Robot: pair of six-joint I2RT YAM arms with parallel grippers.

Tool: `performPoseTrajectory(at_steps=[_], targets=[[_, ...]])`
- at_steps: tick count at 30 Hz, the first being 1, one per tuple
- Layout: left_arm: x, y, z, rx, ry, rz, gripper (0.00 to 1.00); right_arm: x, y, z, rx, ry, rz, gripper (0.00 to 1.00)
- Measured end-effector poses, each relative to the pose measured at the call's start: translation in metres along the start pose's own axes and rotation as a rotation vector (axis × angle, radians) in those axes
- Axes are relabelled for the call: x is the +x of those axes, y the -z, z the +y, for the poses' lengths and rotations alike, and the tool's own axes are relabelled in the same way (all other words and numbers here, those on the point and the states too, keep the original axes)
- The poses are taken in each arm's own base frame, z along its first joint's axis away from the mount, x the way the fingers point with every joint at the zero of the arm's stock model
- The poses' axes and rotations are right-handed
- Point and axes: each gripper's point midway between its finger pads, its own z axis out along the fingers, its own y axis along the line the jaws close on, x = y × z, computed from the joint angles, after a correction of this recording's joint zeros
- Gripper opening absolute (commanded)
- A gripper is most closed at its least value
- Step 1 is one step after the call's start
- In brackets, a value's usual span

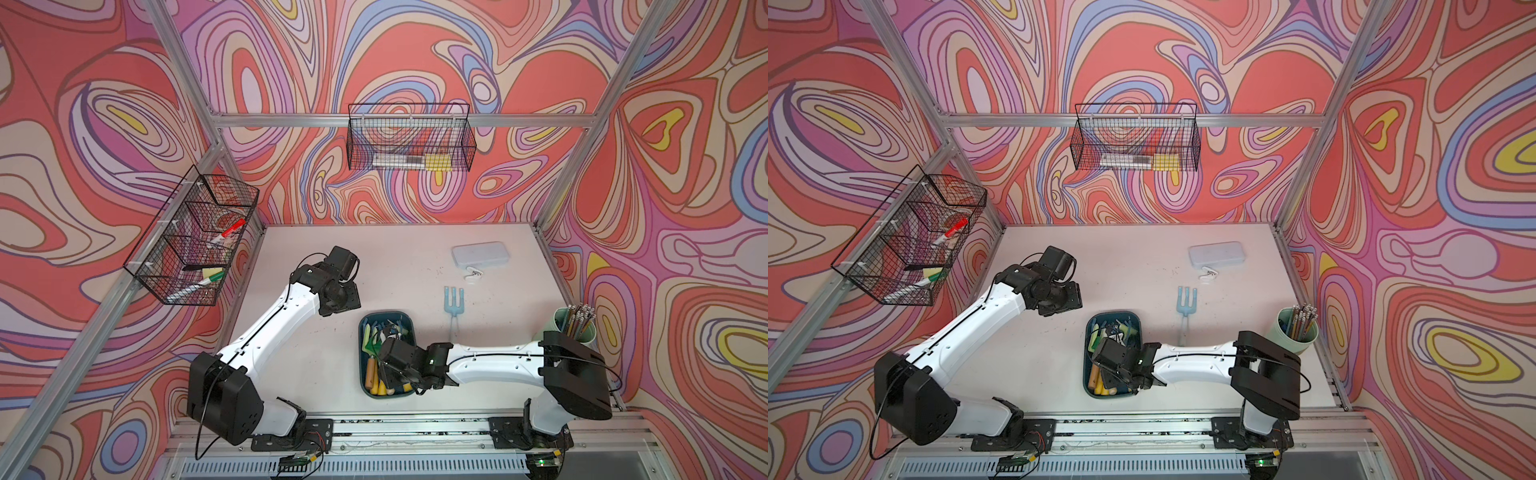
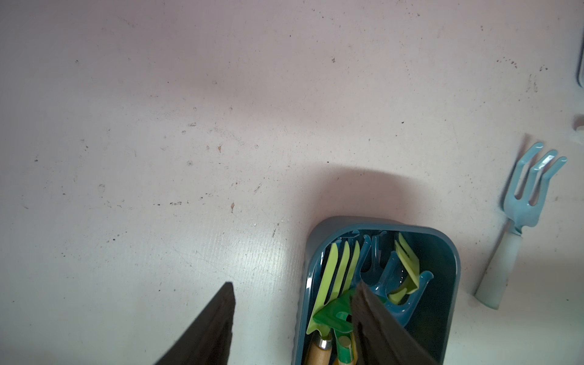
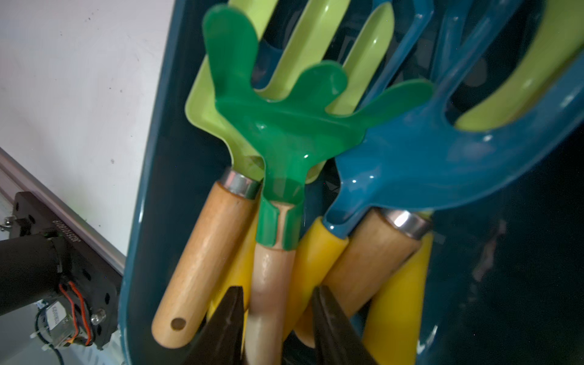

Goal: Take the hand rake out of the storage box
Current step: Pick up the rake from the storage box, then place the rake at the center of the board.

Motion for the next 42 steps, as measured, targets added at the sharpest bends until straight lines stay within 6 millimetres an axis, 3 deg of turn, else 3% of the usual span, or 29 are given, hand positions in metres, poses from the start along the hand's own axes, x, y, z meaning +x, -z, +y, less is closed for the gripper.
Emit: performPoseTrajectory(at_steps=[6,12,21,25,29,34,38,42], targets=[[-0.003,0.002,0.004,0.003,0.008,-0.006,0.63,0.0,-0.001,0.001,-0.001,-0.023,0.002,0.14],[-0.007,0.003,0.006,0.007,0.012,-0.007,0.62,-0.005,0.006,0.001,0.007,-0.027,-0.019,0.1],[-0.02,0.012,0.003,0.026,0.022,-0.042,0.62,-0.046,0.065,0.019,-0.042,-0.018,-0.173,0.1],[-0.023,0.014,0.003,0.028,0.026,-0.048,0.63,-0.063,0.089,0.014,-0.032,-0.017,-0.246,0.09],[-0.025,0.015,0.005,0.016,0.026,-0.06,0.62,-0.096,0.111,-0.021,0.014,-0.088,-0.344,0.08],[-0.028,0.016,0.009,-0.01,0.024,-0.08,0.62,-0.139,0.128,-0.096,0.13,-0.241,-0.479,0.07],[-0.028,0.016,0.01,-0.013,0.024,-0.083,0.62,-0.152,0.108,-0.125,0.208,-0.285,-0.484,0.07],[-0.029,0.016,0.01,-0.012,0.025,-0.083,0.63,-0.145,0.07,-0.146,0.268,-0.311,-0.432,0.07]])
